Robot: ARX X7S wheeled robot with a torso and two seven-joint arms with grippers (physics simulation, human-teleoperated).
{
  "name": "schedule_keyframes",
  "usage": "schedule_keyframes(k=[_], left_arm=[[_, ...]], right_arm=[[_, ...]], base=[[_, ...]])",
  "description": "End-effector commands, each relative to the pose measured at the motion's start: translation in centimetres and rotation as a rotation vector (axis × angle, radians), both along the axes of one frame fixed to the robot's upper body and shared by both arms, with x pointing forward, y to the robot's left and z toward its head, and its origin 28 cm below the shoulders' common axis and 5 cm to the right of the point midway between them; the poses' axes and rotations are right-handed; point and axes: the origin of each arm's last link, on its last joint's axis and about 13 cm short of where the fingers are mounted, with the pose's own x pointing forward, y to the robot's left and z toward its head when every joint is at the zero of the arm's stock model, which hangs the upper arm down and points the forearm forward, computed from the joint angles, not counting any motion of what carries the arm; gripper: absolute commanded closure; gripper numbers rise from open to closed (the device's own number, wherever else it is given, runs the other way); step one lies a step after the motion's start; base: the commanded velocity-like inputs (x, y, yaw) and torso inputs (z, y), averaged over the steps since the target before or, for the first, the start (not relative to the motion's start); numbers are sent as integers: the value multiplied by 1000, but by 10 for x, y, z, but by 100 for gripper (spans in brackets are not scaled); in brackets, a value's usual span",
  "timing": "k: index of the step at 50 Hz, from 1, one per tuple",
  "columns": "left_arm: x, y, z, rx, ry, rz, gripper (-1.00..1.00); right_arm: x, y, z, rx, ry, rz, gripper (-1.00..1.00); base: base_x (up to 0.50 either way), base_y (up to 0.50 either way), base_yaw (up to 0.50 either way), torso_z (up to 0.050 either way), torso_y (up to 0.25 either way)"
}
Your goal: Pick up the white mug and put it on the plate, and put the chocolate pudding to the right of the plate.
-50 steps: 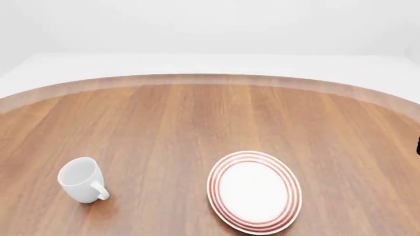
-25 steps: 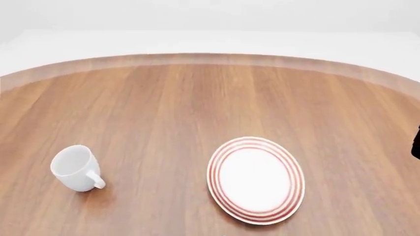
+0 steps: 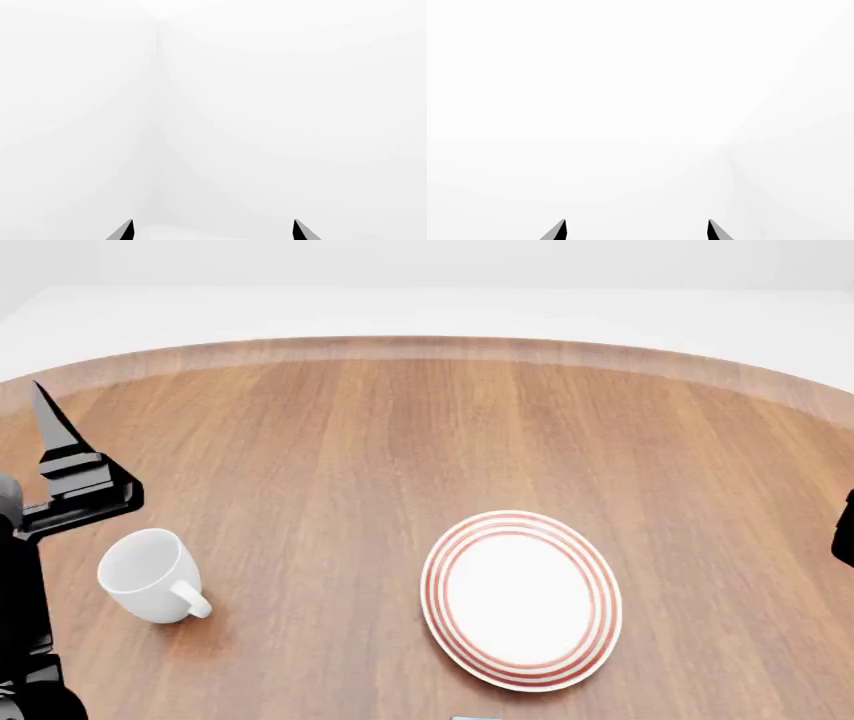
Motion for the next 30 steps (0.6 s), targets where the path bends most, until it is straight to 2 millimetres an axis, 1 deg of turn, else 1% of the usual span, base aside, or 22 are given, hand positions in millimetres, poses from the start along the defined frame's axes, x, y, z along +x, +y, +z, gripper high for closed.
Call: schedule_keyframes(k=[1,3,12,14,22,27,30], left_arm=[[10,-13,-12,-20,200,2,-100],[13,-16,-13,-21,239,11,-100],[19,-29,-19,-57,299,13,-100],[22,-31,-23,-64,306,38,-100],[28,-38,-30,-119,344,110,-100],[33,-46,-33,-159,399,175,-100],[38,-50,-39,-194,459,214,-100]], right_arm=[[-1,-2,0,-8,-4,-25,-100],[-1,-2,0,-9,-5,-24,-100],[-1,-2,0,-10,-4,-24,-100],[0,-2,0,-10,-4,-25,-100],[0,-3,-1,-11,-2,-23,-100],[0,-3,-1,-12,-1,-22,-100],[0,-3,-1,-12,-1,-21,-100]], base=[[0,0,0,0,0],[0,0,0,0,0],[0,0,0,0,0],[0,0,0,0,0],[0,0,0,0,0],[0,0,0,0,0],[0,0,0,0,0]])
